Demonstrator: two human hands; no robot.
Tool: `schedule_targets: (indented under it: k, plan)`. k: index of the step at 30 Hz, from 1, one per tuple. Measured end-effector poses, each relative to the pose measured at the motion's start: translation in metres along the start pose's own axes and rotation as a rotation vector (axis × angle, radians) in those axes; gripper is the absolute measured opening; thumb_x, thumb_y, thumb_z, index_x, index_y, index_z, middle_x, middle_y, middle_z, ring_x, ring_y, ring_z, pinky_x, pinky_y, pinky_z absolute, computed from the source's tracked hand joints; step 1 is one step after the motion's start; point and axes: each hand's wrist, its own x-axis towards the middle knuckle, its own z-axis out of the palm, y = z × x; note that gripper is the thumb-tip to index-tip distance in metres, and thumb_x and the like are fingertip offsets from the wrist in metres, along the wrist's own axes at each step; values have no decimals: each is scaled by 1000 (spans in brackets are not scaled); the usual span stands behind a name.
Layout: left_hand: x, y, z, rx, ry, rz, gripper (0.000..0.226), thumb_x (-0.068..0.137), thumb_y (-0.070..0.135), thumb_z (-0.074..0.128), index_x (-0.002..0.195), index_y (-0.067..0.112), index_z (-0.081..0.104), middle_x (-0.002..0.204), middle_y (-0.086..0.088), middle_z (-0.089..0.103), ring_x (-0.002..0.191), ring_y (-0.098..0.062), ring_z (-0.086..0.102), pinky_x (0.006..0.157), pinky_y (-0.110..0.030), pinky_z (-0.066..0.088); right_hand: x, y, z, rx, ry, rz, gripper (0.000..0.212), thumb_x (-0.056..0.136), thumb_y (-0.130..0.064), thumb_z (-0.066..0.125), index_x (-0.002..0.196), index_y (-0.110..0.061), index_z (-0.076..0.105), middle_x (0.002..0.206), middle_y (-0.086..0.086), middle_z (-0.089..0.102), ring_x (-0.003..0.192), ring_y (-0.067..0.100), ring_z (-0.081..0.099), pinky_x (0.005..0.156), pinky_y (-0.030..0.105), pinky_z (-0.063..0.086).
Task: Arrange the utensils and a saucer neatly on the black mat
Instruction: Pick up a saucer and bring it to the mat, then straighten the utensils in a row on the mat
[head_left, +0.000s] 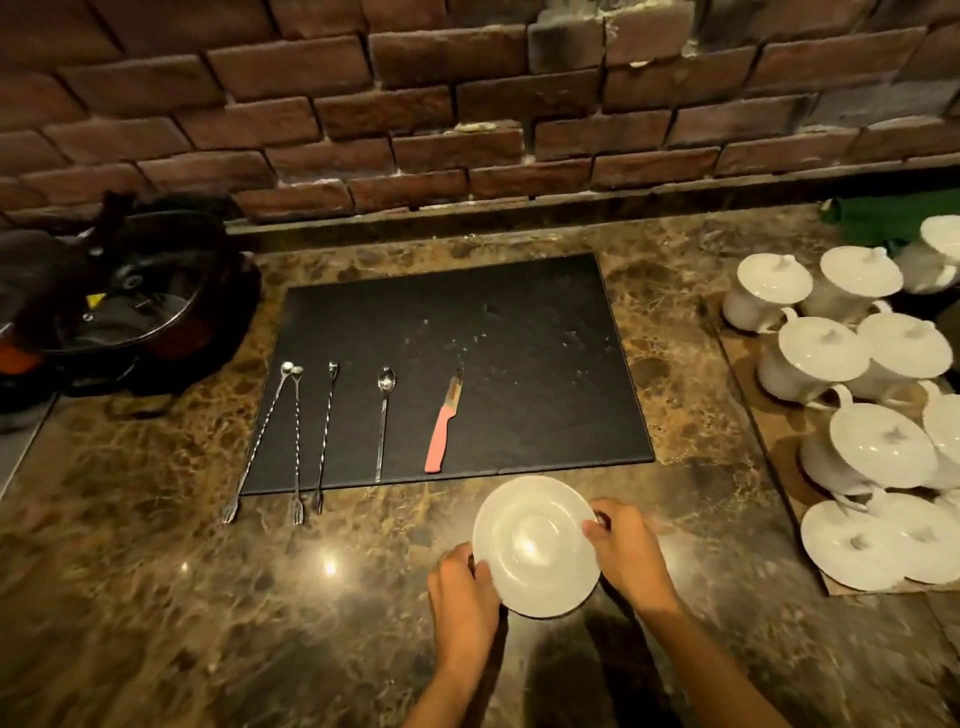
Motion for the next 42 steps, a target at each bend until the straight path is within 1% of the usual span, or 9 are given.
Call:
schedule_targets:
  k: [7, 11, 16, 19, 26, 34, 37, 39, 42]
  plan:
    - [14, 4, 0, -57, -108, -62, 21, 92, -1, 55, 95, 16, 66, 85, 8, 66, 80, -9, 62, 59, -6, 44, 6, 16, 6, -55, -73, 49, 21, 95, -21, 52, 105, -11, 67, 98, 5, 70, 86, 20, 64, 79, 33, 53]
    - [37, 19, 5, -38, -132, -111, 26, 89, -5, 52, 101, 12, 68, 92, 0, 68, 87, -19, 63, 70, -24, 48, 22, 10, -2, 43, -58, 58, 14, 93, -14, 54, 85, -12, 65, 73, 1, 64, 67, 12, 58, 55, 19, 43]
    - [86, 73, 16, -95, -158, -7, 21, 89, -1, 53, 92, 13, 68, 86, 0, 70, 87, -21, 65, 65, -20, 52, 85, -15, -36, 87, 80, -5, 22, 91, -4, 55, 70, -12, 57, 56, -9, 48, 53, 7, 46, 45, 16, 35]
    - [120, 108, 31, -94, -169, -6, 21, 92, 1, 52, 102, 2, 71, 97, -11, 72, 94, -29, 66, 85, -41, 56, 123, -29, -51, 89, 121, 9, 21, 92, -5, 53, 72, -9, 59, 61, -5, 52, 56, 4, 47, 50, 21, 36]
    - [150, 130, 66, -49, -232, 10, 25, 91, -2, 46, 97, -4, 70, 100, -20, 72, 95, -33, 63, 73, -40, 49, 162, -19, -66, 39, 162, 139, 17, 93, -7, 51, 88, -1, 66, 78, 15, 64, 73, 27, 60, 65, 33, 46]
    - [157, 114, 41, -120, -334, -26, 22, 100, 16, 49, 114, 14, 65, 113, -13, 67, 99, -31, 69, 90, -49, 61, 148, -34, -66, -25, 270, 172, 22, 95, -16, 50, 102, -2, 66, 86, 16, 66, 74, 30, 59, 68, 38, 47]
    - [162, 80, -8, -284, -241, 25, 18, 99, 15, 51, 91, 24, 63, 85, -6, 65, 75, -24, 66, 73, -45, 64, 124, -62, -61, -98, 469, 152, 19, 94, -8, 50, 103, -1, 65, 85, 20, 64, 69, 30, 55, 67, 38, 46]
    - [172, 36, -65, -340, -108, 37, 21, 99, 8, 50, 101, 17, 69, 79, -10, 66, 67, -26, 64, 65, -43, 62, 97, -93, -37, -129, 537, 47, 22, 91, -4, 51, 108, -1, 64, 101, 24, 66, 85, 35, 60, 79, 42, 47]
    - [192, -27, -140, -250, 86, 60, 22, 99, 4, 53, 115, 6, 68, 96, -22, 72, 89, -41, 69, 87, -53, 58, 70, -140, 3, -65, 482, -43, 23, 91, -2, 52, 109, -1, 65, 110, 23, 67, 101, 39, 60, 93, 44, 45]
